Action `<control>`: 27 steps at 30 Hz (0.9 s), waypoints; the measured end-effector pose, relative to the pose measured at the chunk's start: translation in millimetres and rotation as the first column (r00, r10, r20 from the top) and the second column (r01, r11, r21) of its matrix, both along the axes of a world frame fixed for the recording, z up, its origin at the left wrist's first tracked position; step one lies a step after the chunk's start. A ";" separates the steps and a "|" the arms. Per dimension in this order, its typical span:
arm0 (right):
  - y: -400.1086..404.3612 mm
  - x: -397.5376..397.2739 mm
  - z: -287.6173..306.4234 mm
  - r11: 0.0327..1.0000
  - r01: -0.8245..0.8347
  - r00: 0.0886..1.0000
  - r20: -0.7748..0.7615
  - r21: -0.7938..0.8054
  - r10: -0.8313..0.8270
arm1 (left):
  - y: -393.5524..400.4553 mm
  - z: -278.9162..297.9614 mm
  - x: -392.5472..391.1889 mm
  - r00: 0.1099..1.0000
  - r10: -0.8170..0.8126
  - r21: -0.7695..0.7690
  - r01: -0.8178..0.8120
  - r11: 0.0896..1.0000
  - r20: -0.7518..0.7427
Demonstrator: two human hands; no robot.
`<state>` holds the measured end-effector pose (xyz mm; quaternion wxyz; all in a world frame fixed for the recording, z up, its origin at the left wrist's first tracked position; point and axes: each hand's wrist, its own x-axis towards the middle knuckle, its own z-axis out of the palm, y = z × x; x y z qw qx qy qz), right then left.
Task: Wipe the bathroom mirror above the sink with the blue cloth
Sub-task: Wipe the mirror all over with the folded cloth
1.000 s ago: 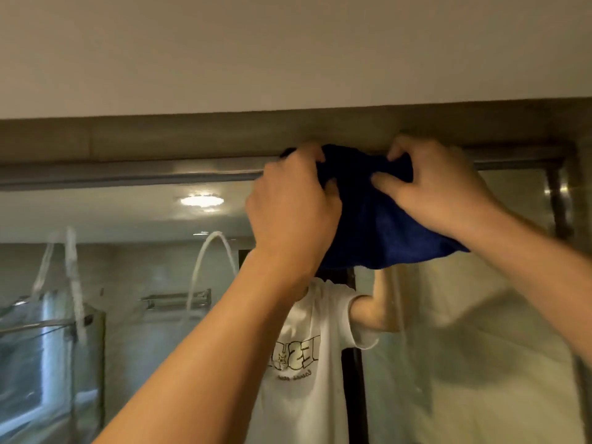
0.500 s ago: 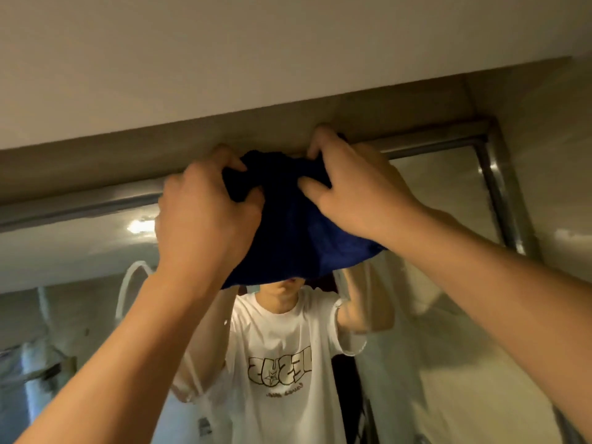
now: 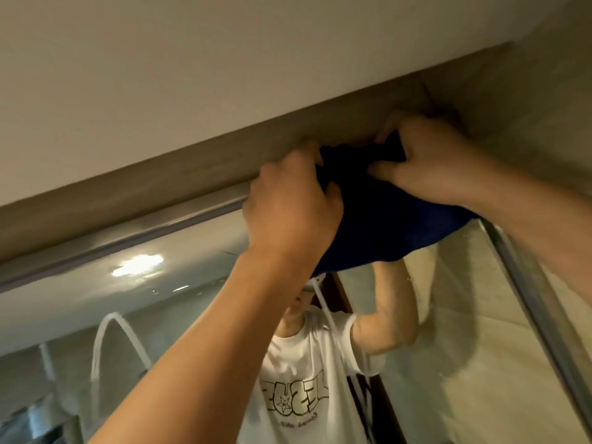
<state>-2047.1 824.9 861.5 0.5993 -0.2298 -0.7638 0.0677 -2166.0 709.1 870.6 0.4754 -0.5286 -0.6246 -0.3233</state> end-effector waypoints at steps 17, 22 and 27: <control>37.6 33.1 6.3 1.000 -0.025 0.994 0.105 0.000 0.025 | 39.6 -6.7 27.1 1.000 -0.001 0.055 0.001 0.998 -0.007; 45.1 42.2 -9.8 0.995 -0.006 1.000 -0.008 -0.097 0.005 | 58.8 -5.7 50.9 1.000 0.011 -0.037 -0.012 0.999 -0.018; 9.7 21.6 -9.0 0.991 0.104 0.994 -0.003 -0.080 -0.105 | 27.5 0.0 35.2 0.999 0.011 -0.107 -0.006 0.994 0.049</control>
